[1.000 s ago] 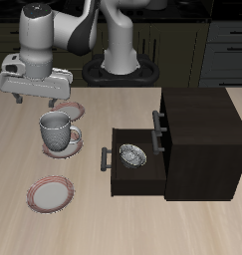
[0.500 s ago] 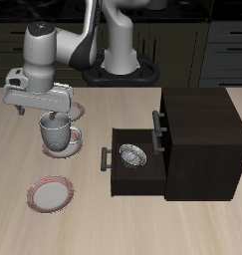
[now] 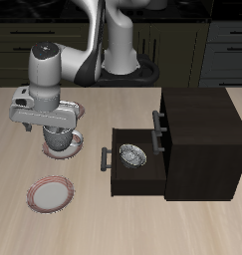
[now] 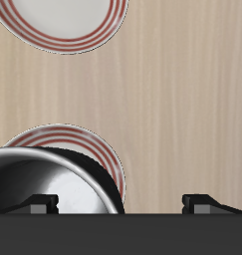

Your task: Place the porcelain mug on top of the cabinet

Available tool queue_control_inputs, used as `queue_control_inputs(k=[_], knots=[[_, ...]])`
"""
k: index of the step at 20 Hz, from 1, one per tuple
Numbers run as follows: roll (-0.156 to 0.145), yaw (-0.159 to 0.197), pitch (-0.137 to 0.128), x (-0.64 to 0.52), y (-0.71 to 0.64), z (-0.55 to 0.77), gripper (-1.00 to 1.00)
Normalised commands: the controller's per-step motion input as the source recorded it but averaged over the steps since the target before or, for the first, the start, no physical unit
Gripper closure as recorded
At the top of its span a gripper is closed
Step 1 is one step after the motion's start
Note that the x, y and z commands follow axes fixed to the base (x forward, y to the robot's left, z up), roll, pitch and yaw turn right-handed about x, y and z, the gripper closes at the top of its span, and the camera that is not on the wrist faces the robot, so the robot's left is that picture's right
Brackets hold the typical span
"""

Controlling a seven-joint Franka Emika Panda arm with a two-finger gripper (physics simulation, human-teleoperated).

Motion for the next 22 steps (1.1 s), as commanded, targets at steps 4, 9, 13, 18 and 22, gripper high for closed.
queue_control_inputs(k=[4, 9, 13, 18, 22], knots=[[0.025, -0.059, 0.023, 0.01, -0.01, -0.17, 1.0], [-0.005, -0.02, -0.005, 0.01, -0.1, 0.05, 1.0], [-0.005, -0.019, 0.006, 0.03, -0.04, 0.02, 1.0], [0.021, -0.012, -0.029, -0.1, 0.17, 0.36, 1.0], [0.015, -0.014, -0.028, -0.11, 0.19, 0.46, 1.0]])
